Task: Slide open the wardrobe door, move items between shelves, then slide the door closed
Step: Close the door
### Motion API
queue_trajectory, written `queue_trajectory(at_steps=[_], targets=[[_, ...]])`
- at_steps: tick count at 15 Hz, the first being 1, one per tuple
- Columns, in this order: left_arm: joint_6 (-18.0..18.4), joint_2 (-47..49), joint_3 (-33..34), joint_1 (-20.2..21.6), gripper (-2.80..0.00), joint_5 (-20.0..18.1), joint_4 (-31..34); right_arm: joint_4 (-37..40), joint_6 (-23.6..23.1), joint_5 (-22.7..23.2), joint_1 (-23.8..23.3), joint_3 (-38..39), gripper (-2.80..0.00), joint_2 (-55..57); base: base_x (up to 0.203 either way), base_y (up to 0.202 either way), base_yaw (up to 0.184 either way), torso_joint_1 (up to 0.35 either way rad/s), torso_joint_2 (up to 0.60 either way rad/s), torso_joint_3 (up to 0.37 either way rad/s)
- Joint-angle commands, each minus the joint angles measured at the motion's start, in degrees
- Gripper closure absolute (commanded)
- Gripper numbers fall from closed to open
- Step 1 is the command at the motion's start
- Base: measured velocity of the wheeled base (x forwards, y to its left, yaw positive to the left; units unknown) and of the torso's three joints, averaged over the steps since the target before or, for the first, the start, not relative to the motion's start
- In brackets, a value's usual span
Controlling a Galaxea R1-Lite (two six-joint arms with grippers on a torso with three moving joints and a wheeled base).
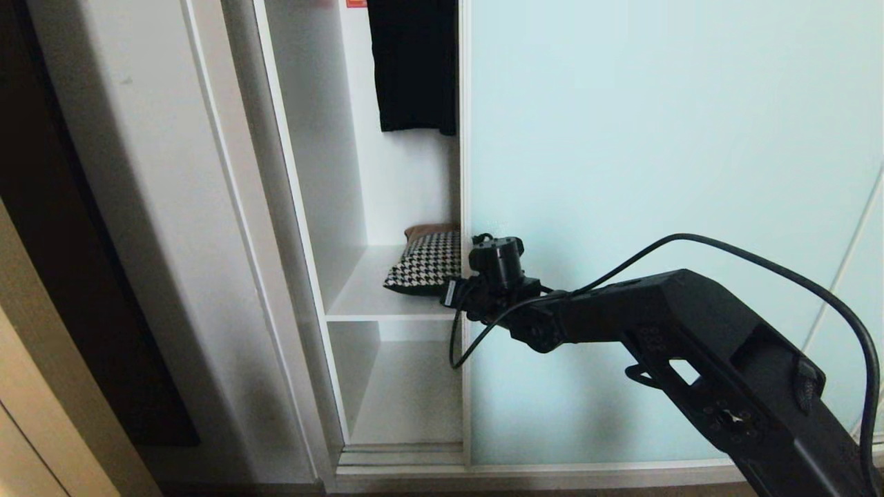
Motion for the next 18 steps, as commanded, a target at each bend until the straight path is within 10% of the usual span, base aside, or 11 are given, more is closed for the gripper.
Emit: queue_trajectory(at_steps=[1, 11, 18], targets=[[0.0, 0.1, 0.0, 0.0, 0.00, 0.0, 0.0, 0.1, -1.2, -1.0, 1.4, 0.7, 0.00, -1.1, 0.000, 0.000, 0.000, 0.000, 0.00, 0.000], [0.0, 0.1, 0.0, 0.0, 0.00, 0.0, 0.0, 1.5, -2.0, -5.4, -6.4, 23.0, 0.00, -37.6, 0.000, 0.000, 0.000, 0.000, 0.00, 0.000], [0.0, 0.1, 0.0, 0.0, 0.00, 0.0, 0.0, 5.1, -14.5, -5.5, -19.0, 57.7, 0.00, -80.3, 0.000, 0.000, 0.000, 0.000, 0.00, 0.000]])
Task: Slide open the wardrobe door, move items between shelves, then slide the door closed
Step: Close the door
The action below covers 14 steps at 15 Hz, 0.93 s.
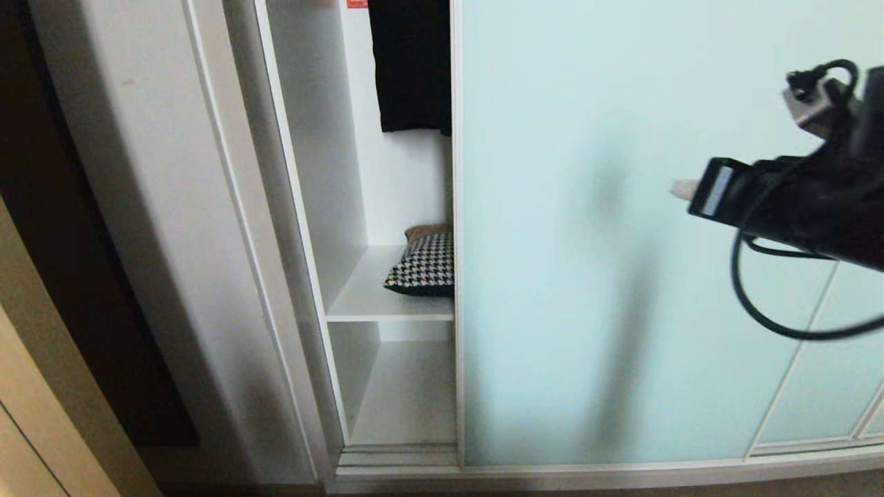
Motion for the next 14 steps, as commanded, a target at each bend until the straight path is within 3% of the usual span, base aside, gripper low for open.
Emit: queue_trajectory(at_steps=[1, 4, 6, 9, 11, 14], targets=[[0.0, 0.1, 0.0, 0.0, 0.00, 0.0, 0.0, 0.2, -5.1, 0.1, -2.4, 15.3, 0.00, -23.2, 0.000, 0.000, 0.000, 0.000, 0.00, 0.000], [0.0, 0.1, 0.0, 0.0, 0.00, 0.0, 0.0, 0.9, -12.0, 0.3, -5.6, 34.6, 0.00, -43.3, 0.000, 0.000, 0.000, 0.000, 0.00, 0.000], [0.0, 0.1, 0.0, 0.0, 0.00, 0.0, 0.0, 3.0, -14.5, 1.1, -9.0, 43.2, 0.00, -54.9, 0.000, 0.000, 0.000, 0.000, 0.00, 0.000], [0.0, 0.1, 0.0, 0.0, 0.00, 0.0, 0.0, 10.0, -17.1, 2.4, -11.8, 51.4, 0.00, -67.1, 0.000, 0.000, 0.000, 0.000, 0.00, 0.000], [0.0, 0.1, 0.0, 0.0, 0.00, 0.0, 0.0, 13.0, -17.0, 2.1, -12.6, 56.9, 0.00, -67.5, 0.000, 0.000, 0.000, 0.000, 0.00, 0.000], [0.0, 0.1, 0.0, 0.0, 0.00, 0.0, 0.0, 20.4, -15.3, 3.1, -14.3, 56.2, 0.00, -68.9, 0.000, 0.000, 0.000, 0.000, 0.00, 0.000]])
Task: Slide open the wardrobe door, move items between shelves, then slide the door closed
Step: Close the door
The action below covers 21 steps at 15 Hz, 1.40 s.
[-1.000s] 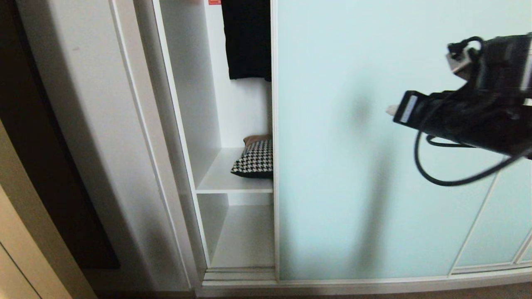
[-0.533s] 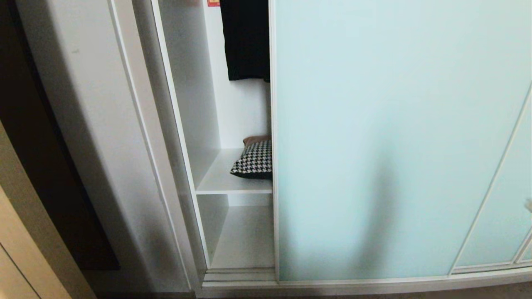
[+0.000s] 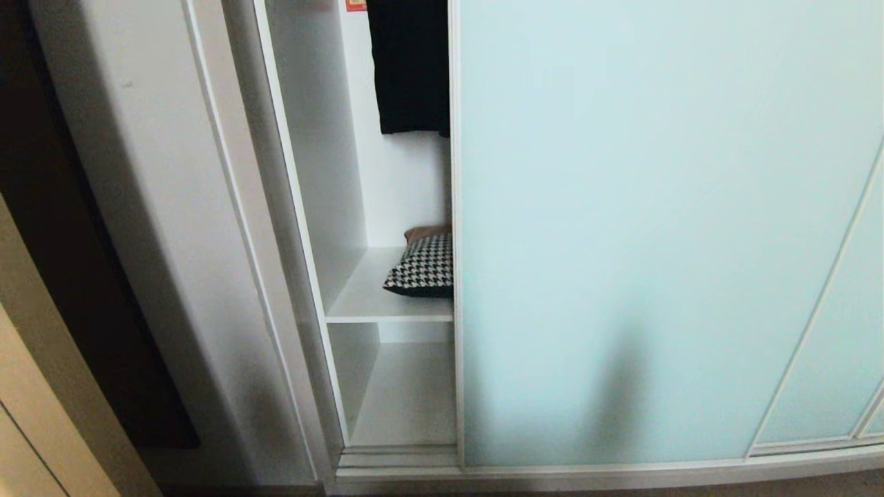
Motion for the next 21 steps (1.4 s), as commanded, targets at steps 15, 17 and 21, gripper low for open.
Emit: queue_trajectory(at_steps=[15, 17, 21], targets=[[0.0, 0.1, 0.0, 0.0, 0.00, 0.0, 0.0, -2.8, -7.2, 6.0, -4.1, 5.3, 0.00, -16.6, 0.000, 0.000, 0.000, 0.000, 0.00, 0.000], [0.0, 0.1, 0.1, 0.0, 0.00, 0.0, 0.0, -2.8, -6.3, 5.8, -4.1, 5.3, 0.00, -16.6, 0.000, 0.000, 0.000, 0.000, 0.00, 0.000], [0.0, 0.1, 0.0, 0.0, 0.00, 0.0, 0.0, -2.9, -6.1, 5.8, -4.1, 5.3, 0.00, -16.6, 0.000, 0.000, 0.000, 0.000, 0.00, 0.000]])
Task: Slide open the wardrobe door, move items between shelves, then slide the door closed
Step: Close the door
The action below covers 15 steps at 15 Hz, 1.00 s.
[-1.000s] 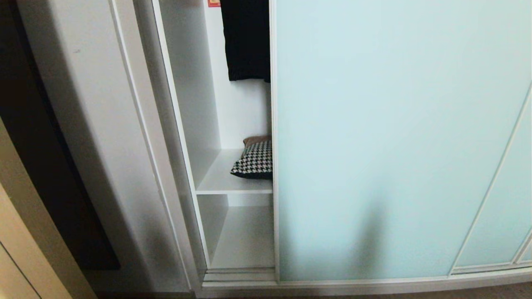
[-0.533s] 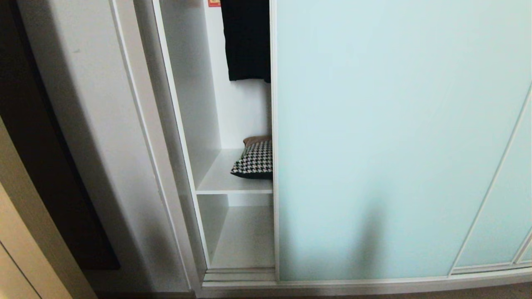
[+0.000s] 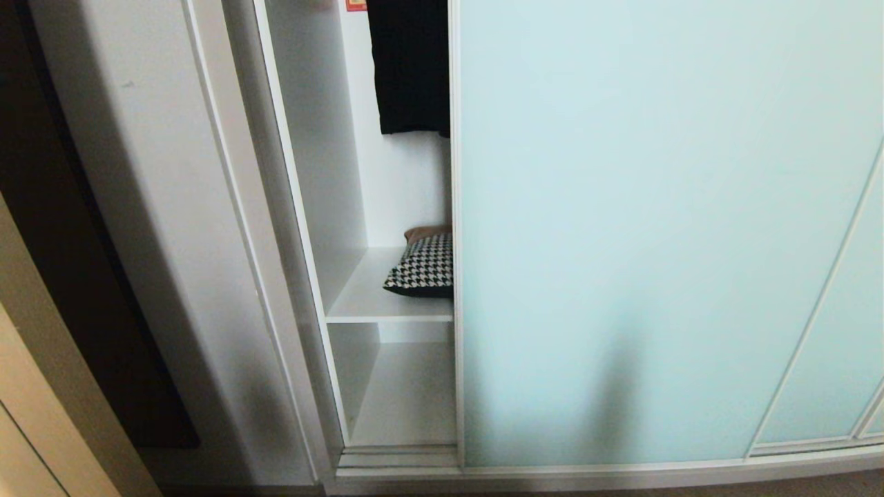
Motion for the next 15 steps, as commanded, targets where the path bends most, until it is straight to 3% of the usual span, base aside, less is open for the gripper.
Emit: queue_trajectory(at_steps=[1, 5, 13, 15], targets=[[0.0, 0.1, 0.0, 0.0, 0.00, 0.0, 0.0, 0.0, 0.0, 0.0, 0.0, 0.0, 0.00, 0.2, 0.000, 0.000, 0.000, 0.000, 0.00, 0.000], [1.0, 0.1, 0.1, 0.0, 0.00, 0.0, 0.0, 0.1, 0.0, 0.0, 0.0, 0.0, 0.00, 0.2, 0.000, 0.000, 0.000, 0.000, 0.00, 0.000], [-0.3, 0.0, -0.2, 0.0, 0.00, 0.3, -0.1, 0.0, 0.0, 0.0, 0.0, 0.0, 0.00, 0.2, 0.000, 0.000, 0.000, 0.000, 0.00, 0.000], [-0.6, 0.9, -6.3, 0.0, 0.00, 0.4, 0.6, 0.0, 0.0, 0.0, 0.0, 0.0, 0.00, 0.2, 0.000, 0.000, 0.000, 0.000, 0.00, 0.000]])
